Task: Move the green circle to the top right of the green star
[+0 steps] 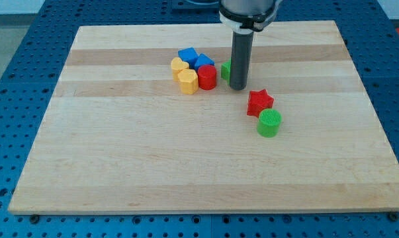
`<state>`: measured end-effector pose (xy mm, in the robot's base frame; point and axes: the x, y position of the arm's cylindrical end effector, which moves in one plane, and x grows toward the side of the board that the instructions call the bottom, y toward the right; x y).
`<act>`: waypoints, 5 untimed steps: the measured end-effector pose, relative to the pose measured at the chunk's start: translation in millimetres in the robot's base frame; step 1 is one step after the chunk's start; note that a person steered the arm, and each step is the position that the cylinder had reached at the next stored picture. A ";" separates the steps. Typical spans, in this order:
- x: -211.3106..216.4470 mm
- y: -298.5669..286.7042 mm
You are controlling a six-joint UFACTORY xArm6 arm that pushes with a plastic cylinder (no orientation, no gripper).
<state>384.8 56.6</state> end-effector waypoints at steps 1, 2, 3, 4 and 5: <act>7.7 0.0; 28.9 0.0; 52.5 -0.2; 75.3 -0.2; 100.9 1.1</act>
<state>485.7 57.7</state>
